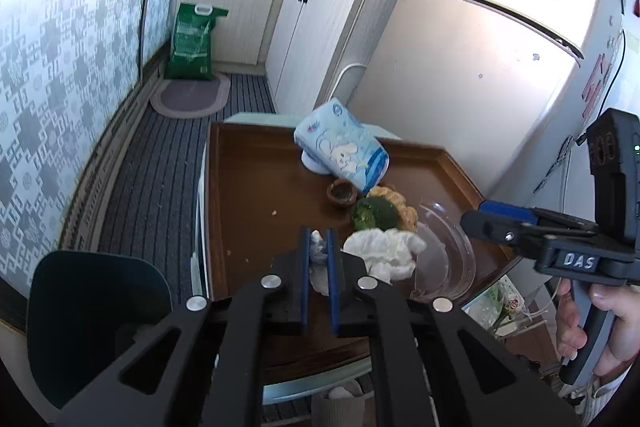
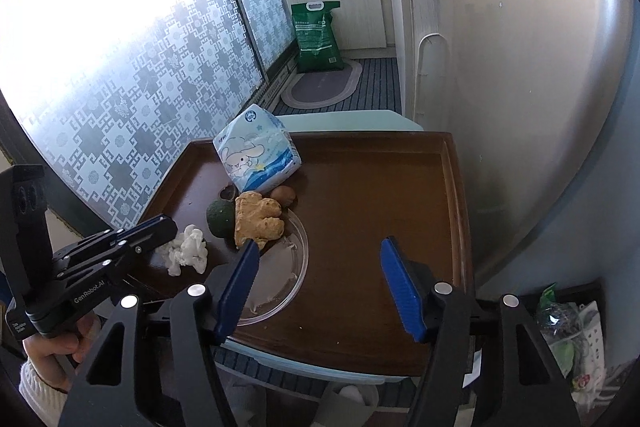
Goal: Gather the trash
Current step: 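Lift the tissue scrap with the left gripper while the right moves toward the clear plastic sheet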
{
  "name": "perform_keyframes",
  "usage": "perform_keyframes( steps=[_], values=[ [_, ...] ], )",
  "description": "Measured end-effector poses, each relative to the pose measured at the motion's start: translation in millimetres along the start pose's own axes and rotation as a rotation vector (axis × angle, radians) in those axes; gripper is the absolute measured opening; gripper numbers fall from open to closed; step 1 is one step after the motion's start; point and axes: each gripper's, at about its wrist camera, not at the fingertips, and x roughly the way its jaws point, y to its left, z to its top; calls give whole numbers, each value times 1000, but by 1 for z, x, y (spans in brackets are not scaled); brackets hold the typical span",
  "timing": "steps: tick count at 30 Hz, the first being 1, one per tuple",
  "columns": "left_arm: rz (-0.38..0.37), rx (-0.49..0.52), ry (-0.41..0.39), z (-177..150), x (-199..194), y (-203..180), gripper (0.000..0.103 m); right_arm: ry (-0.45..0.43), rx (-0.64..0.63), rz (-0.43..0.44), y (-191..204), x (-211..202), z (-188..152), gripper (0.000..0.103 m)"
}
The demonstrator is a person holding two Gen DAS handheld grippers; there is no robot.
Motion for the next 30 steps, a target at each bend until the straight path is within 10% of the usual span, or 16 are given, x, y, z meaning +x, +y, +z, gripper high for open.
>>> perform_keyframes(
  steps=[30],
  values=[
    [-151, -45, -340, 14, -90, 28, 8, 56, -17, -33, 16, 19, 5, 4]
  ],
)
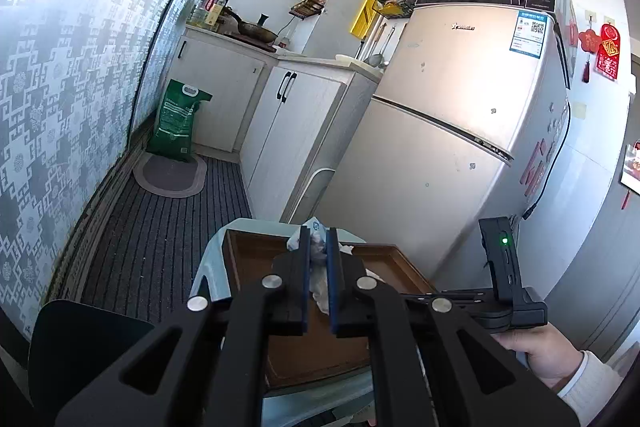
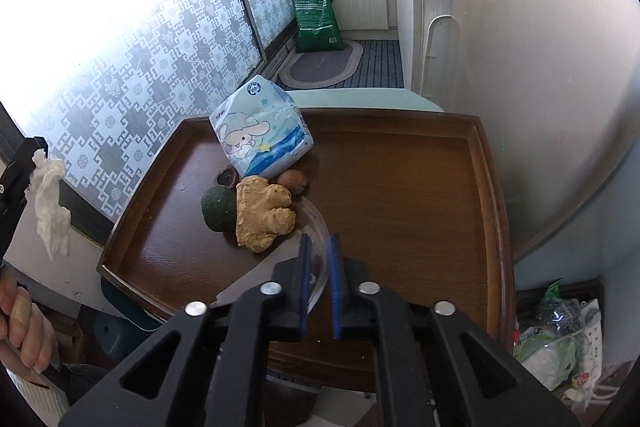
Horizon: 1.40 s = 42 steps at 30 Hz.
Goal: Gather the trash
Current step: 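Lift the tissue scrap with the left gripper while the right moves toward the clear plastic sheet, then grasp the clear plastic sheet with the right gripper while the left carries the scrap to the bin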
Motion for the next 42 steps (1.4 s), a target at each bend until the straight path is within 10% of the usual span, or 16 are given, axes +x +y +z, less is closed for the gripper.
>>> perform_keyframes(
  steps=[11, 29, 42],
  values=[
    [54, -38, -59, 9, -33, 35, 8, -117, 4, -82, 6, -35, 15, 1],
    [151, -79, -76, 12, -68, 86, 8, 54, 70, -36, 7, 6, 7, 4],
    [294, -93, 58, 0, -60, 119, 8, -46, 49, -95, 15, -20, 20, 0]
  ],
)
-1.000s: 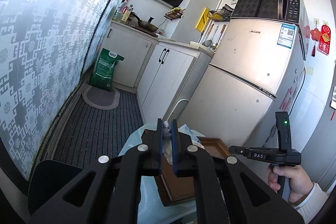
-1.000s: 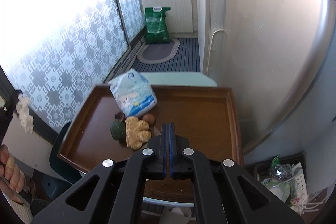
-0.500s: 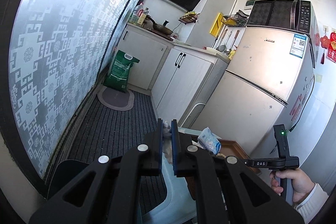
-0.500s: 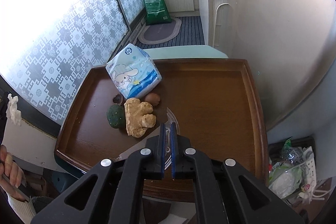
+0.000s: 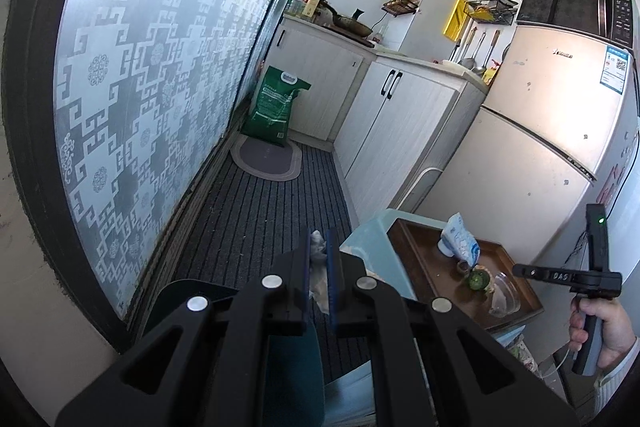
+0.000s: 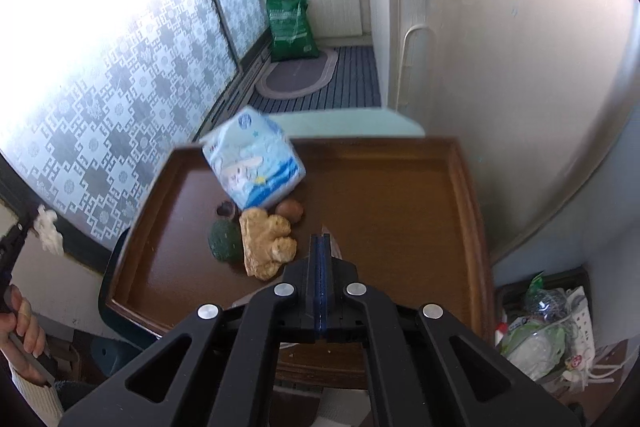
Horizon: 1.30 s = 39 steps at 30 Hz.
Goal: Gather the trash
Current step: 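Grasp the clear plastic sheet with the right gripper while the left carries the scrap to the bin, then open the left gripper over the bin while the right lifts the plastic sheet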
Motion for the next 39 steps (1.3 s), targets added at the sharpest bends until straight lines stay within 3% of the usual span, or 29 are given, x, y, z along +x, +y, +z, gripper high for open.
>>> perform_keyframes(
  steps=[4, 6, 7, 9, 16, 22, 28, 30, 33, 39],
  values=[
    [33, 11, 47, -5, 6, 8, 8, 43, 42, 30, -3, 3, 1, 0],
    [39, 13, 54, -7, 5, 11, 8, 90, 84, 27, -10, 14, -3, 10],
    [37, 13, 55, -7, 4, 13, 8, 98, 102, 33, -13, 18, -4, 26],
    [37, 14, 51, -7, 2, 15, 8, 114, 142, 46, -19, 22, -6, 31],
    [29, 3, 52, -6, -1, 21, 8, 59, 152, 68, -17, 6, -3, 31],
    [43, 9, 59, -6, 1, 19, 8, 61, 137, -71, -28, 0, -3, 31],
    [110, -3, 175, -15, 21, 28, 8, 130, 175, -107, -48, 19, -14, 31],
    [136, 0, 219, -20, 28, 32, 8, 135, 175, -104, -50, 25, -15, 29],
    [162, -6, 263, -26, 36, 37, 8, 117, 173, -112, -51, 23, -14, 2],
    [207, -20, 363, -37, 51, 45, 8, 56, 147, -139, -47, 9, -7, 2]
  ],
)
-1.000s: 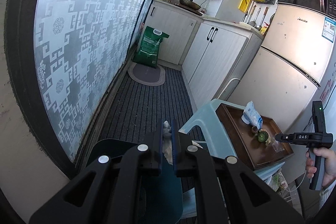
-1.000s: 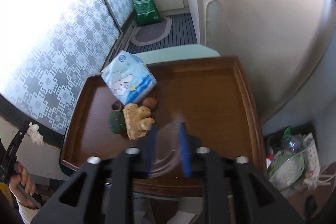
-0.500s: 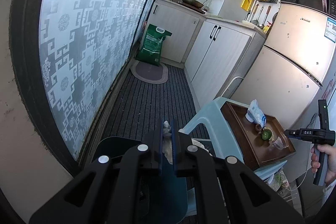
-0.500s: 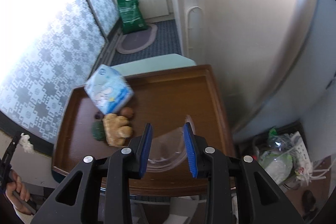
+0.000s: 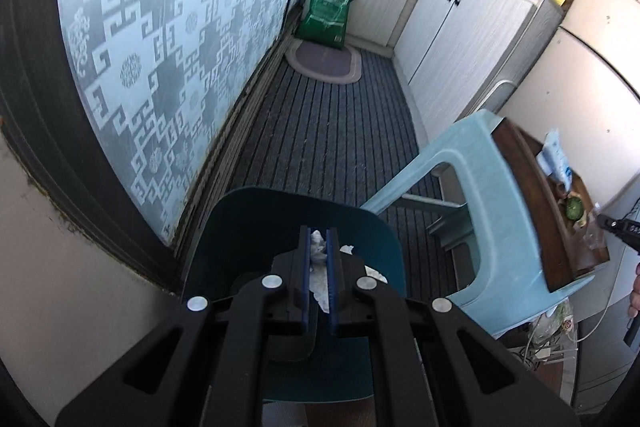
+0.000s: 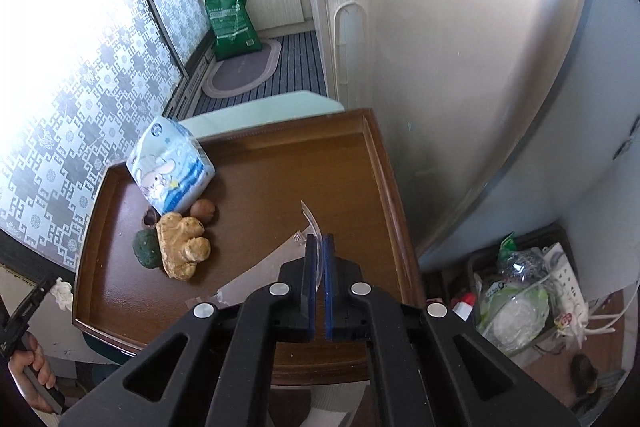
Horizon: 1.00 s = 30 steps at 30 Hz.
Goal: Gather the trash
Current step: 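Open the left gripper over the bin while the right lifts the plastic sheet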
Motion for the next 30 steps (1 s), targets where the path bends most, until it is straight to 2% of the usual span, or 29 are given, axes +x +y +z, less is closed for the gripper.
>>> perform_keyframes(
  steps=[5, 8, 12, 14, 16, 23, 30],
  values=[
    [40, -7, 66, -5, 13, 7, 8, -93, 2, 1, 6, -28, 9, 2],
    [55, -7, 105, -8, 20, 10, 8, -150, -11, 42, 15, -44, 13, 2],
    [70, -1, 150, -14, 27, 12, 10, -193, -118, 95, 53, -57, 13, 2],
    [75, -3, 157, -14, 28, 12, 13, -198, -152, 127, 69, -60, 12, 2],
    [81, -4, 154, -15, 28, 15, 26, -202, -190, 167, 88, -64, 12, 2],
    [71, 25, 75, -14, 10, 8, 26, -178, -337, 260, 164, -61, 0, 2],
    [42, 109, -133, -12, -33, -8, 26, -140, -436, 285, 218, -45, -19, 2]
  ],
)
